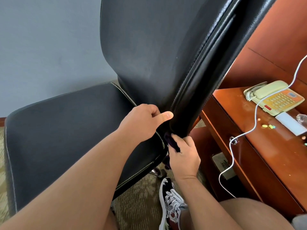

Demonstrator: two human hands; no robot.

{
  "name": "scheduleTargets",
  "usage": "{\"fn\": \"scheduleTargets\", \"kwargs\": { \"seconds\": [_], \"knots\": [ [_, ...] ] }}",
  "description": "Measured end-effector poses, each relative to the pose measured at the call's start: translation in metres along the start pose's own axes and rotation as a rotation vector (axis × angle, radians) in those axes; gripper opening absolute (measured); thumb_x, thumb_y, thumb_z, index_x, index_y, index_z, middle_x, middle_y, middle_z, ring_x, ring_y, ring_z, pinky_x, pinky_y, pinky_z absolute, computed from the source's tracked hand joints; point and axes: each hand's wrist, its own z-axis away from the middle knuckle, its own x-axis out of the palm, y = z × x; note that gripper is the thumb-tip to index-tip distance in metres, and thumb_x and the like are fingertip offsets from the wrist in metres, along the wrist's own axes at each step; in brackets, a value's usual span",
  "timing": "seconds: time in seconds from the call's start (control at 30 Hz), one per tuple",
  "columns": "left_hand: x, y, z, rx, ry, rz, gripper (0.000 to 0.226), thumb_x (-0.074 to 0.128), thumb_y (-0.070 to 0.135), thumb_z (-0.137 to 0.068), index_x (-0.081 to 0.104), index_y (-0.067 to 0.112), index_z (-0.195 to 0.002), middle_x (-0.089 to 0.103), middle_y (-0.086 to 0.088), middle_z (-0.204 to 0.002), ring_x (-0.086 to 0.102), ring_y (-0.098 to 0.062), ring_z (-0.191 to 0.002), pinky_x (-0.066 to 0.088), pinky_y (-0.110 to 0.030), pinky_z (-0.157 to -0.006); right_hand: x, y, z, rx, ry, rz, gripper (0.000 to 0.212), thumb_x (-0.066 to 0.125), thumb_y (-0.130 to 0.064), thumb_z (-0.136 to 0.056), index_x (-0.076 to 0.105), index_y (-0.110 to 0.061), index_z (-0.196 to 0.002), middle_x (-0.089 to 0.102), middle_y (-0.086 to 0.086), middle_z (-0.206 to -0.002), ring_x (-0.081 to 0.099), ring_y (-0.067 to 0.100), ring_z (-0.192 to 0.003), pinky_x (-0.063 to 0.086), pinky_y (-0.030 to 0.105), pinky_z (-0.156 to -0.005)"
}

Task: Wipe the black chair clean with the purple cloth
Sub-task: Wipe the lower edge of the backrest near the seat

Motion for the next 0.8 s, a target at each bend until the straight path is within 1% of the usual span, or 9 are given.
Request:
{"fn": "scheduleTargets", "kwargs": {
  "seconds": [0.1,0.2,0.3,0.43,0.5,0.57,0.67,0.73,0.8],
  "knots": [
    [0.001,0.0,0.001,0.001,0.001,-0.003,0.054,0.048,0.078,-0.078,0.049,0.026,-0.064,0.048,0.008,-0.048,0.042,-0.004,-0.038,0.04,-0.025,-0.047,-0.001,-0.005,-0.006,0.012,0.048,-0.002,0.027,0.061,-0.043,-0.086,0.058,-0.039,-0.112,0.058,-0.018,-0.1,0.061,0.008,-0.083,0.051,0.03,-0.061],
    [0.002,0.001,0.001,0.005,0.012,-0.005,0.054,0.049,0.077,-0.079,0.05,0.025,-0.064,0.049,0.008,-0.049,0.042,-0.003,-0.039,0.039,-0.025,-0.046,0.003,-0.004,-0.008,0.093,0.044,-0.019,0.021,0.072,-0.036,-0.082,0.063,-0.037,-0.102,0.057,-0.02,-0.09,0.059,0.006,-0.08,0.045,0.026,-0.061],
    [0.003,0.0,0.0,0.002,0.019,-0.002,0.053,0.048,0.077,-0.079,0.051,0.026,-0.065,0.048,0.009,-0.046,0.044,0.0,-0.037,0.036,-0.022,-0.045,0.008,-0.003,-0.012,0.19,0.061,-0.033,0.018,0.069,-0.049,-0.079,0.062,-0.039,-0.093,0.055,-0.026,-0.078,0.053,0.0,-0.074,0.036,0.019,-0.059],
    [0.005,0.001,0.0,-0.005,0.02,-0.003,0.052,0.049,0.077,-0.079,0.05,0.027,-0.064,0.048,0.011,-0.043,0.044,0.0,-0.036,0.035,-0.021,-0.044,0.018,-0.001,-0.014,0.328,0.066,-0.091,0.025,0.059,-0.066,-0.073,0.057,-0.046,-0.088,0.06,-0.024,-0.068,0.059,0.001,-0.065,0.046,0.024,-0.059],
    [0.005,0.002,0.0,-0.009,0.029,-0.001,0.052,0.049,0.076,-0.08,0.049,0.027,-0.064,0.049,0.009,-0.045,0.044,-0.002,-0.038,0.036,-0.022,-0.045,0.023,-0.001,-0.012,0.434,0.058,-0.137,0.02,0.061,-0.065,-0.072,0.058,-0.049,-0.082,0.06,-0.021,-0.064,0.06,0.003,-0.061,0.043,0.022,-0.054],
    [0.006,0.004,0.001,-0.012,0.037,0.006,0.052,0.049,0.076,-0.08,0.048,0.026,-0.064,0.05,0.008,-0.047,0.045,-0.004,-0.041,0.037,-0.023,-0.046,0.027,0.0,-0.01,0.565,0.052,-0.171,0.023,0.068,-0.063,-0.072,0.061,-0.041,-0.074,0.06,-0.018,-0.062,0.061,0.006,-0.057,0.038,0.02,-0.048],
    [0.006,0.005,0.002,-0.018,0.041,0.007,0.053,0.049,0.076,-0.08,0.047,0.026,-0.064,0.05,0.007,-0.048,0.046,-0.006,-0.042,0.037,-0.024,-0.046,0.028,0.002,-0.008,0.727,-0.005,-0.209,0.033,0.074,-0.062,-0.073,0.065,-0.031,-0.067,0.063,-0.012,-0.061,0.062,0.009,-0.053,0.04,0.021,-0.045],
    [0.005,0.004,0.002,-0.017,0.043,0.007,0.054,0.049,0.076,-0.079,0.047,0.025,-0.064,0.05,0.008,-0.048,0.045,-0.007,-0.042,0.037,-0.024,-0.046,0.026,0.001,-0.008,0.693,-0.03,-0.171,0.032,0.074,-0.06,-0.076,0.064,-0.031,-0.066,0.062,-0.013,-0.059,0.06,0.006,-0.049,0.04,0.021,-0.043],
    [0.005,0.004,0.001,-0.014,0.043,0.009,0.054,0.049,0.077,-0.079,0.048,0.024,-0.064,0.05,0.008,-0.048,0.046,-0.007,-0.043,0.038,-0.025,-0.046,0.021,-0.003,-0.006,0.557,-0.054,-0.092,0.025,0.07,-0.06,-0.079,0.066,-0.036,-0.075,0.062,-0.017,-0.064,0.061,0.004,-0.054,0.045,0.021,-0.047]
  ]
}}
